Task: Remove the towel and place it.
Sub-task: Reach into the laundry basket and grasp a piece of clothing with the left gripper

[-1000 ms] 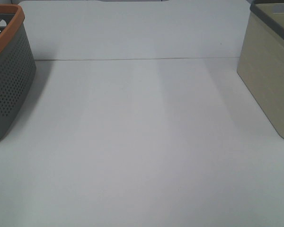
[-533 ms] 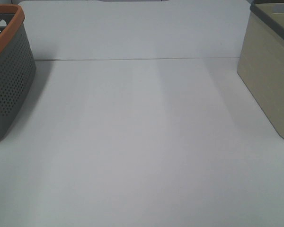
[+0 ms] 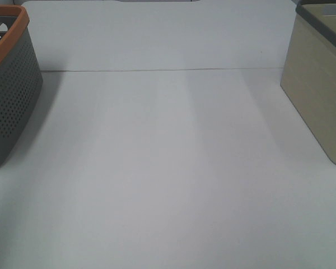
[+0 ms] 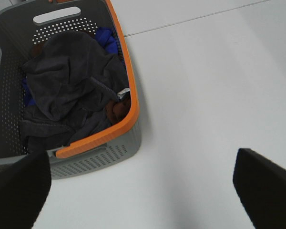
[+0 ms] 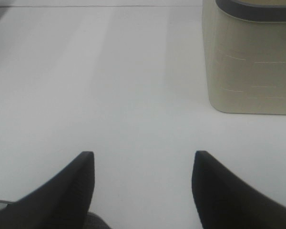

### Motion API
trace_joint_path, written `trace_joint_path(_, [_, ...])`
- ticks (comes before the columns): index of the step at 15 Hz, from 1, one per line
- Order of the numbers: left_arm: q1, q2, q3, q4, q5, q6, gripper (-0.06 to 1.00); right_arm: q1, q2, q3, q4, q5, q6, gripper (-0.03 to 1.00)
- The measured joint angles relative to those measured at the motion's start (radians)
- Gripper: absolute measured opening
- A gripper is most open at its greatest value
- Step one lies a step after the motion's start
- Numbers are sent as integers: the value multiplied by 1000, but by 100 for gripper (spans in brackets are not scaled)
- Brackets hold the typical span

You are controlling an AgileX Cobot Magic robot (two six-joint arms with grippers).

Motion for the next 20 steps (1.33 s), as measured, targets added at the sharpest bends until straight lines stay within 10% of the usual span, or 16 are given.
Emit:
trace_joint_path(8, [7, 454, -227, 101, 0, 307, 98, 0, 0, 0, 0, 0, 0, 61])
trace_joint_path(15, [261, 744, -329, 112, -69, 747, 98, 0, 0, 0, 0, 0, 0, 61])
trace_joint_path(20, [293, 945, -329, 111, -254, 957, 98, 0, 0, 0, 0, 0, 0, 61])
